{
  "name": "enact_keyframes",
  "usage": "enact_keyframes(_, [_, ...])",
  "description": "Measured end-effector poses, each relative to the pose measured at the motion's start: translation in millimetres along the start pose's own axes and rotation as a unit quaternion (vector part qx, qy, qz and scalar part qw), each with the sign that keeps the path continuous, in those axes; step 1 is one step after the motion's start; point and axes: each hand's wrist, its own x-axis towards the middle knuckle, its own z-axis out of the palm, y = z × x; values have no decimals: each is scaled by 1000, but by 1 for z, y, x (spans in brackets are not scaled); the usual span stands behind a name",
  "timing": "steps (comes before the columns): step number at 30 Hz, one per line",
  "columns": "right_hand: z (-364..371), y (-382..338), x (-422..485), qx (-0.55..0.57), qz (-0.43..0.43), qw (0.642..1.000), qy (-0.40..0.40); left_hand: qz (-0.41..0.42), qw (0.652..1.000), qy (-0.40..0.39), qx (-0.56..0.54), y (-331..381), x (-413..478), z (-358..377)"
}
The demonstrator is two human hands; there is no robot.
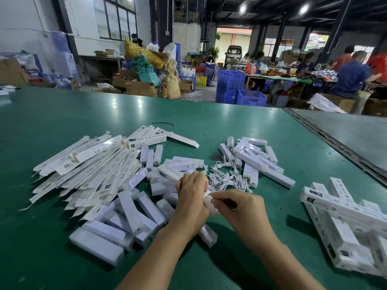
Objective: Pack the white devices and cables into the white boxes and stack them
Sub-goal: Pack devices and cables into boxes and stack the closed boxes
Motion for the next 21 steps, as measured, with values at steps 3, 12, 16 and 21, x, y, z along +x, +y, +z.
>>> enact_keyframes(3, [5, -2, -1, 17, 26, 999, 26, -2, 1000, -6, -13, -1, 0, 1])
enact_keyframes(12, [7, 6, 1, 19, 97, 995, 19, 2, 998, -28, -55, 5, -3, 2])
enact_keyframes(16, [7, 9, 2, 52, 131, 989, 35, 23, 999, -19, -33, 10, -4, -7])
enact_keyframes(21, [1, 14, 6, 102, 169, 979, 50, 0, 999, -47, 16, 11, -4, -24])
